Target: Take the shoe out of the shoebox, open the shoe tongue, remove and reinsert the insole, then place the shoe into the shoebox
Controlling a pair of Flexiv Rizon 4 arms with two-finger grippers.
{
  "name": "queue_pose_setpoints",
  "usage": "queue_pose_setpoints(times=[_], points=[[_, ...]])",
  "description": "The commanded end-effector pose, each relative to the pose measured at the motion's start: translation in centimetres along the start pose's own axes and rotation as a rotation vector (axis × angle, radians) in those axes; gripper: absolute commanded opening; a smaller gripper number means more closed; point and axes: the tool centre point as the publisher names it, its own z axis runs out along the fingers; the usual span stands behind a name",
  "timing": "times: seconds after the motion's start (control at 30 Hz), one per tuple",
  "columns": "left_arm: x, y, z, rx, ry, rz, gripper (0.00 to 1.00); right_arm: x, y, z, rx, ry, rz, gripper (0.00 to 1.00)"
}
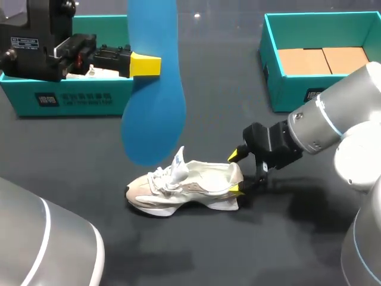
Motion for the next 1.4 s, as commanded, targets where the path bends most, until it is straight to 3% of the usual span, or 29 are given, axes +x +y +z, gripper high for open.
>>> queue_pose_setpoints(times=[0.03,0.3,0.53,0.9,1.07,1.4], points=[[-0.1,-0.1,0.1,-0.004,0.002,-0.001,0.00,0.6,0.9,-0.2,0.289,-0.017,-0.007,1.00],[-0.1,-0.1,0.1,-0.004,0.002,-0.001,0.00,0.6,1.4,-0.5,0.375,0.005,0.009,1.00],[-0.1,-0.1,0.1,-0.004,0.002,-0.001,0.00,0.3,1.9,-0.6,0.403,0.018,0.015,1.00],[-0.1,-0.1,0.1,-0.004,0.002,-0.001,0.00,0.2,2.6,-0.5,0.462,-0.011,0.047,1.00],[-0.1,-0.1,0.1,-0.004,0.002,-0.001,0.00,0.0,2.9,-0.2,0.533,-0.020,0.080,1.00],[-0.1,-0.1,0.1,-0.004,0.002,-0.001,0.00,0.1,3.6,-0.1,0.570,-0.041,0.058,1.00]])
